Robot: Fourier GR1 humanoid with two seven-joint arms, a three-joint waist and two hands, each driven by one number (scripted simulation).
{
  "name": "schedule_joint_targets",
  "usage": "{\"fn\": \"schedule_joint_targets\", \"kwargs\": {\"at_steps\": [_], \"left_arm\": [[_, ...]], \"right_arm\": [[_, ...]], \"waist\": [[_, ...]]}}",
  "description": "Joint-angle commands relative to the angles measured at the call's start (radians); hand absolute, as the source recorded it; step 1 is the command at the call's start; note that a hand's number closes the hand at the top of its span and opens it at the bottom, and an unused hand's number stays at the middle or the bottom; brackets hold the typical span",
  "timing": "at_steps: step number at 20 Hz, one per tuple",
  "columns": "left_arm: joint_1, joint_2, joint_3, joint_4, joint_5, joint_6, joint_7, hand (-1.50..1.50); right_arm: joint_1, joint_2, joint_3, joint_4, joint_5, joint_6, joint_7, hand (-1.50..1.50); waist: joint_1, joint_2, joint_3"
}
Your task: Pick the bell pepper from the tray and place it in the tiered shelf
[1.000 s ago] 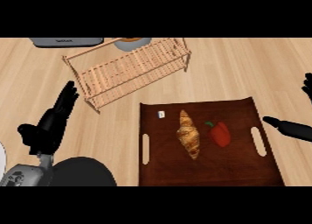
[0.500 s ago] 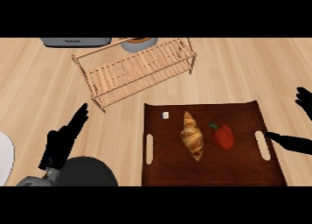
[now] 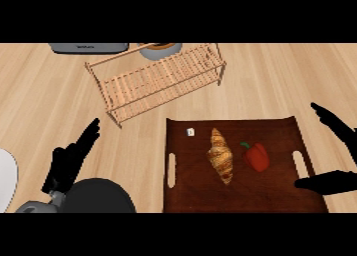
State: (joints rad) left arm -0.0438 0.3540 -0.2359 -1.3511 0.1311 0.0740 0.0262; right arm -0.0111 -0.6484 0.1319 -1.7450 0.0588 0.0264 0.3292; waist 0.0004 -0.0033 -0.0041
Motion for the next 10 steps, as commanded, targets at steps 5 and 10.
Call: {"fn": "schedule_joint_targets", "kwargs": {"at_steps": [5, 10], "left_arm": [[-0.02, -0.003, -0.012, 0.006, -0.008, -0.021, 0.01, 0.0], [0.022, 0.012, 0.022, 0.025, 0.004, -0.056, -0.058, 0.0]], "right_arm": [[-0.151, -0.169, 0.195, -0.103, 0.369, 0.088, 0.462, -1.5], [-0.307, 0.023, 0.366, -0.072, 0.494, 0.179, 0.704, -1.5]], "waist": [[0.029, 0.004, -0.003], [0.024, 0.005, 0.002]]}}
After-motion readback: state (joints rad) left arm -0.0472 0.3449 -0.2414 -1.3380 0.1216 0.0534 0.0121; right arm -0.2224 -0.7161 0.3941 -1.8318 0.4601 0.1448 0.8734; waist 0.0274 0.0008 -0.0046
